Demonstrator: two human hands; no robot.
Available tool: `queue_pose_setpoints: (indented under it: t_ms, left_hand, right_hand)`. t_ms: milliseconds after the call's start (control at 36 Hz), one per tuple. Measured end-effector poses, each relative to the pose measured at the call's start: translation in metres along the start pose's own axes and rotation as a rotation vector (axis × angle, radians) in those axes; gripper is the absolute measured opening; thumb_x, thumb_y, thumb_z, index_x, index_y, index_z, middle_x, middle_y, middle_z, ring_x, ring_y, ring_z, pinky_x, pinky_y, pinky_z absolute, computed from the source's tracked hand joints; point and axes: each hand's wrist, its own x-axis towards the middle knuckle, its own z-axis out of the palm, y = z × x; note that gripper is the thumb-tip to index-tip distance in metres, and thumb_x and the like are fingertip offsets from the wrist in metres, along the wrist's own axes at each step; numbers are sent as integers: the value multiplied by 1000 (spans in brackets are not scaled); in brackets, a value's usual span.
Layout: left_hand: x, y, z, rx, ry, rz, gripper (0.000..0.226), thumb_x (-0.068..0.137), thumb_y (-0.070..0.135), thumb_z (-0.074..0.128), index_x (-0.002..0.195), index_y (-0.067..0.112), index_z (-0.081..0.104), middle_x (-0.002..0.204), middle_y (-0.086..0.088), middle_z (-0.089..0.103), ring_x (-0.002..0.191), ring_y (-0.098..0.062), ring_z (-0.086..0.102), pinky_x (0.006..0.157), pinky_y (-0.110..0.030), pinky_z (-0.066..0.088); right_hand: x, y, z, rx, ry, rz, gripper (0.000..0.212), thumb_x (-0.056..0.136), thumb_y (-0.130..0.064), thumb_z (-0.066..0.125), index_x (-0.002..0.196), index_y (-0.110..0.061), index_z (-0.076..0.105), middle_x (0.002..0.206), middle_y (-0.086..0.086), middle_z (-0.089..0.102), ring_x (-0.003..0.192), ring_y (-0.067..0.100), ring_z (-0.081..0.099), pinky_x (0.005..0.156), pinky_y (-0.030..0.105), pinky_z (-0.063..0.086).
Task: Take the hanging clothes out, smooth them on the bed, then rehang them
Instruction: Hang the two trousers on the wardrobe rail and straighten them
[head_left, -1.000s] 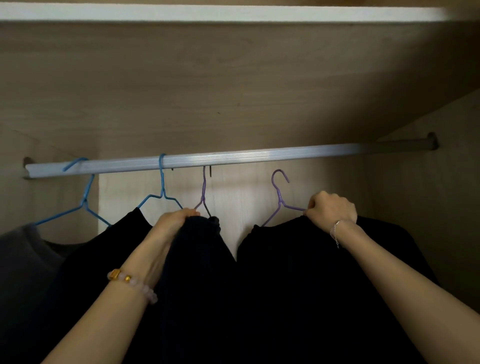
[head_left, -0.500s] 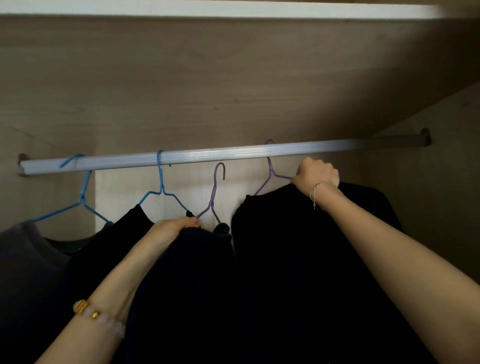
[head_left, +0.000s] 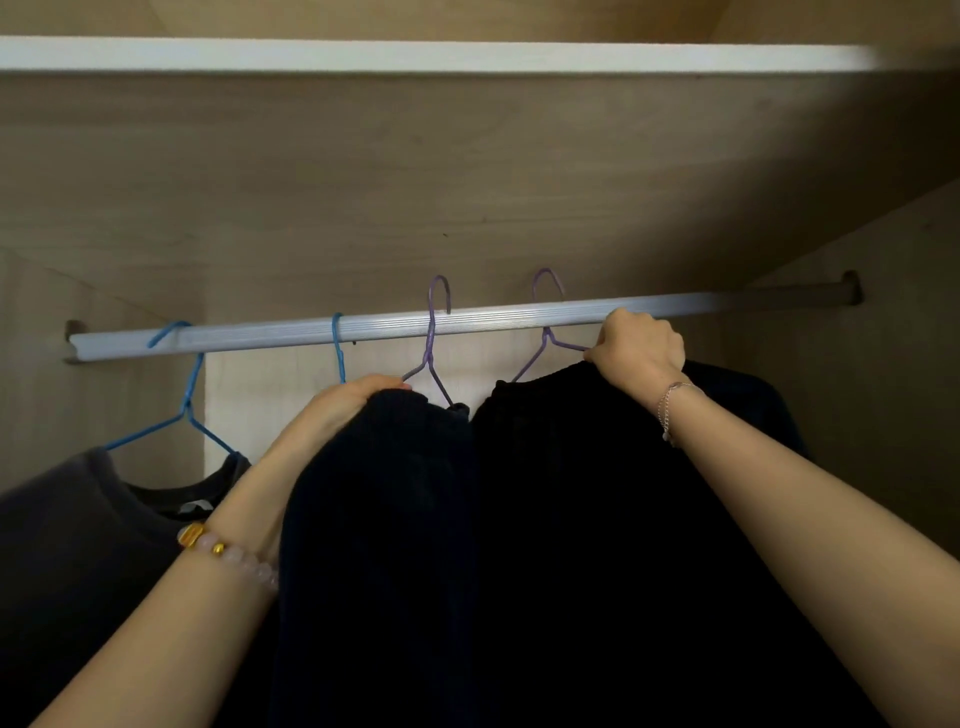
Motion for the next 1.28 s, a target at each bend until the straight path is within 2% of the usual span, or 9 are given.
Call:
queue_pose_setpoints:
  t_ms: [83, 194, 278, 389, 528, 667, 806, 889, 1278]
  left_hand:
    - [10, 7, 2, -35, 21, 13, 32, 81, 27, 66, 106, 7, 64, 108, -14, 60, 95, -26, 56, 99, -41, 45]
    - [0, 22, 13, -44, 21, 57, 10, 87, 21, 59, 82, 12, 61, 104, -12, 55, 83, -25, 54, 91, -38, 45]
    - [0, 26, 22, -54, 20, 61, 20, 90, 17, 54, 70, 14, 54, 93, -14, 56, 63, -17, 48, 69, -30, 45]
    - [1, 25, 33, -68, 54, 44, 13, 91, 12, 53, 96, 5, 63, 83, -9, 57, 69, -18, 52, 57, -23, 43]
    - [-10, 14, 48, -117, 35, 22, 25, 92, 11, 52, 68, 11, 47, 66, -4, 46, 55, -13, 43, 22, -10, 31]
    - [-24, -5, 62, -191, 15, -67, 15, 91, 9, 54, 76, 7, 52, 70, -8, 50, 44, -16, 58, 22, -11, 33]
    - [-28, -6, 70, -241, 5, -110, 26, 88, 9, 55, 110, -3, 58, 82, -13, 59, 67, -21, 56, 57, -30, 47]
    - [-30, -5, 74, -252, 13, -115, 33, 87, 7, 54, 117, -5, 57, 84, -15, 60, 66, -23, 57, 58, -30, 47]
    - [-41, -16, 76, -203, 19, -45, 18, 91, 24, 56, 84, 9, 61, 85, -11, 61, 74, -21, 57, 63, -28, 45]
  right_hand:
    - [-4, 5, -3, -10, 35, -12, 24, 86, -21, 57, 107, -9, 60, 113, 17, 63, 107, 38, 57, 73, 33, 37]
    - [-14, 17, -5, -26, 36, -14, 26, 86, -25, 58, 106, -9, 62, 112, 17, 63, 105, 38, 57, 72, 34, 39]
    - [-25, 26, -1, -35, 2, -1, 29, 85, -27, 59, 107, -8, 63, 111, 17, 64, 104, 39, 58, 72, 34, 39]
    - [-36, 37, 4, -42, -28, 10, 30, 84, -28, 59, 107, -10, 64, 110, 17, 64, 102, 39, 59, 71, 33, 39]
    - [-42, 43, -2, -51, -32, 4, 27, 85, -27, 57, 105, -11, 66, 106, 16, 66, 98, 38, 60, 69, 32, 39]
    - [-50, 41, -7, -51, -21, -32, 23, 86, -25, 57, 103, -12, 67, 103, 15, 66, 95, 37, 61, 66, 30, 37]
    - [-54, 42, -11, -67, -18, -37, 24, 91, -23, 52, 108, -13, 66, 108, 17, 65, 100, 39, 60, 69, 31, 37]
    - [-53, 44, -13, -92, -21, -24, 24, 92, -16, 51, 111, -11, 64, 112, 18, 63, 104, 40, 58, 71, 33, 37]
    - [-60, 72, -21, -80, -64, -67, 27, 91, -15, 47, 112, -13, 64, 106, 18, 65, 97, 41, 61, 69, 34, 40]
